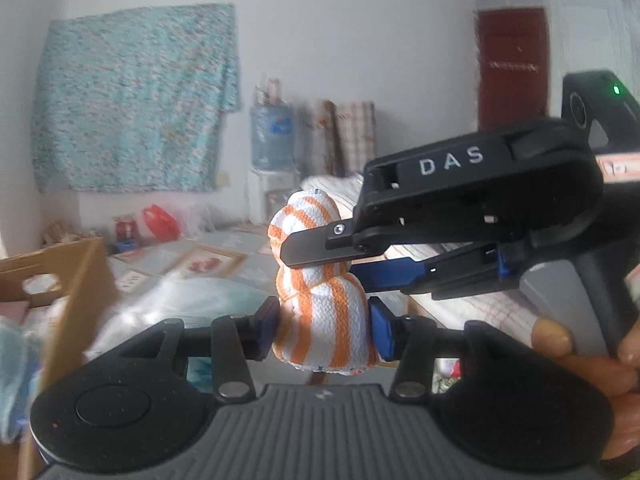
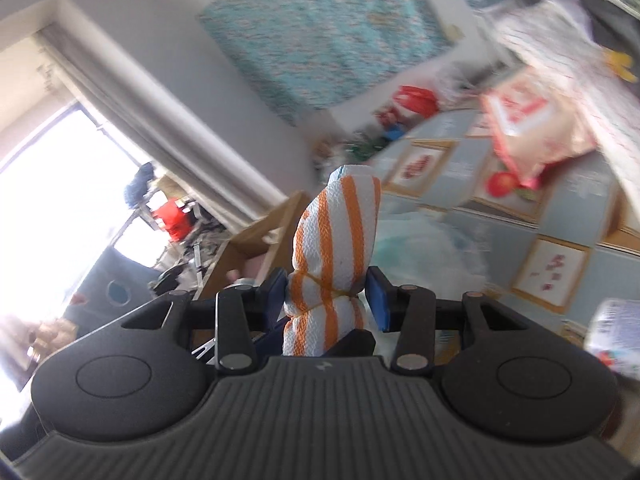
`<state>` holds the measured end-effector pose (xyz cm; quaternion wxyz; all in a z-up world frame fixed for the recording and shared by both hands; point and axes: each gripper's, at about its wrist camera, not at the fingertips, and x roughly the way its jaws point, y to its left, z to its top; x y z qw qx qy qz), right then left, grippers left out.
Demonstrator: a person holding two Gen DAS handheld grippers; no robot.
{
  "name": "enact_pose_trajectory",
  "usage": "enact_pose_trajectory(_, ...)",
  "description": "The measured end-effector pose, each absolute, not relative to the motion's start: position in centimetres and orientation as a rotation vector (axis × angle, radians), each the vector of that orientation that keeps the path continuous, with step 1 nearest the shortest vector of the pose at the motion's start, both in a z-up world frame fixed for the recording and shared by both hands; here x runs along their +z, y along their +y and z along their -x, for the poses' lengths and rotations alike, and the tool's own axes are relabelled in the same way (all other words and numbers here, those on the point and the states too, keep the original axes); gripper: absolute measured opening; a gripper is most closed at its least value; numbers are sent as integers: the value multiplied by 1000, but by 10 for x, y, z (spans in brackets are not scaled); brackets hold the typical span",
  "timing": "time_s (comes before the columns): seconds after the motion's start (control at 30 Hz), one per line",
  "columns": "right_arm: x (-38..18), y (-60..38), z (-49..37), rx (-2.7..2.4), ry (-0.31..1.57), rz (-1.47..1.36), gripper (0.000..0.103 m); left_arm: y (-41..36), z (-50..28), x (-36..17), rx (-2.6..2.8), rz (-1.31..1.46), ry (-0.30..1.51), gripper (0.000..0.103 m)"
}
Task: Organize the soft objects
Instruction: 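Lift the striped towel with the right tool and carry it to the box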
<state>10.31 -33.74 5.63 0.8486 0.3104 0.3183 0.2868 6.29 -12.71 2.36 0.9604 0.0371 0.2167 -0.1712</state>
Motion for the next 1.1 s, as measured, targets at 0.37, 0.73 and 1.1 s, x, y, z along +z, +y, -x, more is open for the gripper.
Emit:
enact_pose_trajectory(0.37, 75, -205, -103, 934, 767, -582, 42, -24, -8, 41, -36, 32, 416, 49)
enact_pose_trajectory(0.73, 76, -38, -147, 1087, 1063, -536, 42, 95, 2, 43, 240, 176, 415, 52)
enact_pose_trajectory(1.1, 14, 85, -220, 897, 1350, -455, 44, 161, 42, 52, 425, 213, 353, 69)
